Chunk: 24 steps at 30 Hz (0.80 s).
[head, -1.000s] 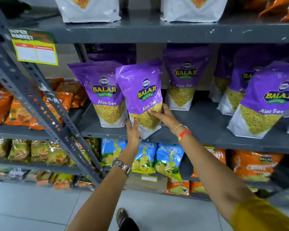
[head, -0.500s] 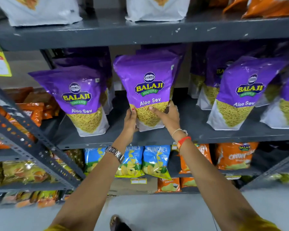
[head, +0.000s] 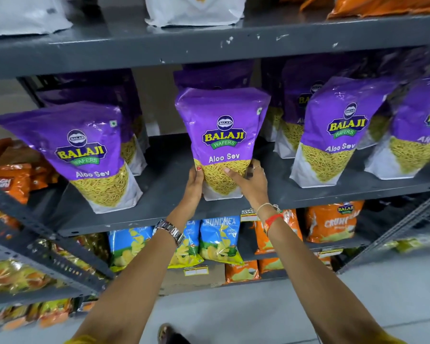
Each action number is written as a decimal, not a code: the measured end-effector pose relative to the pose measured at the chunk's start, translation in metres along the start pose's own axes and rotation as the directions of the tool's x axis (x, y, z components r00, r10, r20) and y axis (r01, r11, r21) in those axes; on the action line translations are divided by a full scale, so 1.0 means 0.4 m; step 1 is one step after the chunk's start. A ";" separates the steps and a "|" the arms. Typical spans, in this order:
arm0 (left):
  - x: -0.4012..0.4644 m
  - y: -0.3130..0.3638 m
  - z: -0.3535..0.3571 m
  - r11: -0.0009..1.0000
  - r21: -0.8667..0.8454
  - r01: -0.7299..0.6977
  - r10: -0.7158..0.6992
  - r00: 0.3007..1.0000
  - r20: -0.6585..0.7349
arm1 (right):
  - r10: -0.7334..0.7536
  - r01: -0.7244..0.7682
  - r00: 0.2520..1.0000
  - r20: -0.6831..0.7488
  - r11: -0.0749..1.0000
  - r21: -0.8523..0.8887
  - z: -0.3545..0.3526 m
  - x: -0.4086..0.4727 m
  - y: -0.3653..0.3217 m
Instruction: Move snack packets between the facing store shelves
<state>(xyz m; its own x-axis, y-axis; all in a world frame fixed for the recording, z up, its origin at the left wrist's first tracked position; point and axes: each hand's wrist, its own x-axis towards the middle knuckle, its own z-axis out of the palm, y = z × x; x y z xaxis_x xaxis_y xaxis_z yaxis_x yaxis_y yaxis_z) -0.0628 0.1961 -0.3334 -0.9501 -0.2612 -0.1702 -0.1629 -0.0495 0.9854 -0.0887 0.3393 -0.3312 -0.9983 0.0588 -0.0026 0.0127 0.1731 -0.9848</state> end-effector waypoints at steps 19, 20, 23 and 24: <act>-0.028 0.011 0.044 0.994 0.016 -0.108 0.108 0.994 0.029 | -0.039 0.038 0.999 0.012 0.998 0.044 -0.033 0.001 0.074; -0.037 0.016 0.045 0.991 0.012 -0.135 0.135 0.991 0.024 | -0.025 0.023 0.999 0.024 0.997 0.071 -0.039 -0.001 0.073; -0.042 -0.004 0.045 0.985 0.057 -0.162 0.165 0.985 -0.055 | -0.015 0.023 0.999 -0.046 0.983 0.182 -0.060 -0.022 0.056; -0.057 -0.001 0.049 0.970 0.140 -0.199 0.212 0.974 -0.084 | -0.014 0.046 0.992 -0.122 0.962 0.270 -0.079 -0.033 0.038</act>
<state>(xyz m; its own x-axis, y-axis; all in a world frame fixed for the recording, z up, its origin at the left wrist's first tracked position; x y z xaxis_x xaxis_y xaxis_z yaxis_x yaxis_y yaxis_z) -0.0462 0.2210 -0.3300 -0.9373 -0.3459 0.0431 -0.0057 0.1387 0.9903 -0.0734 0.3721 -0.3408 -0.9839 0.1755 0.0321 -0.0496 -0.0960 -0.9942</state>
